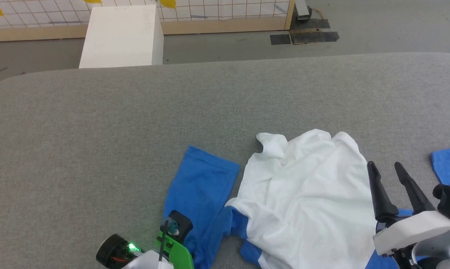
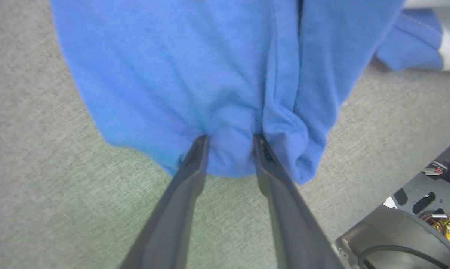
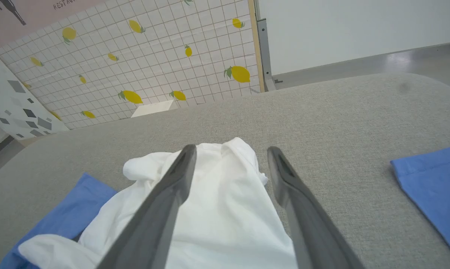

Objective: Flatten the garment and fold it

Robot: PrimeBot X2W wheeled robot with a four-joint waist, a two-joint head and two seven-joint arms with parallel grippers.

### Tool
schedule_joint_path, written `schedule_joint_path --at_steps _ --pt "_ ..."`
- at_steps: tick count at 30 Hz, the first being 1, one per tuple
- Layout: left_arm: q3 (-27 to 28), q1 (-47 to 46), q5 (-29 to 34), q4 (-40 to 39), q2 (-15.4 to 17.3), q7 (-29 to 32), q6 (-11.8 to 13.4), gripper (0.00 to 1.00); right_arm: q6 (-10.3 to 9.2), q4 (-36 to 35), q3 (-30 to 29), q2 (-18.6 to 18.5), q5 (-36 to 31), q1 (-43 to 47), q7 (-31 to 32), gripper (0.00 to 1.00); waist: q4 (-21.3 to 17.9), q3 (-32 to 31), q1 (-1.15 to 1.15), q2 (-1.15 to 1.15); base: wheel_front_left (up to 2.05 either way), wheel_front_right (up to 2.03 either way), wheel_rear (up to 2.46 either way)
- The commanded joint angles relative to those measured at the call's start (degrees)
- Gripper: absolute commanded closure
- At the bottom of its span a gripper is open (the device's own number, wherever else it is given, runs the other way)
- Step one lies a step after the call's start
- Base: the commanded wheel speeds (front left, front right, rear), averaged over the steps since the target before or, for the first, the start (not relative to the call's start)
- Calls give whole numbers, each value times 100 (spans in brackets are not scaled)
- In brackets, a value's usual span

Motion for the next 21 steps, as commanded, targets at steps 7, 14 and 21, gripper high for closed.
schedule_joint_path --at_steps 7,14,21 --pt "350 -400 355 281 348 -820 281 100 -8 59 83 2 92 -187 -83 0 44 70 0 0 0 0 0" --pt "1698 -1066 411 610 763 -2059 1098 100 -8 139 125 2 67 -231 -62 0 50 161 0 0 0 0 0" --pt "2119 -1226 -54 1268 634 -2525 1143 0 -8 276 206 2 -42 -301 99 0 32 229 0 0 0 0 0"
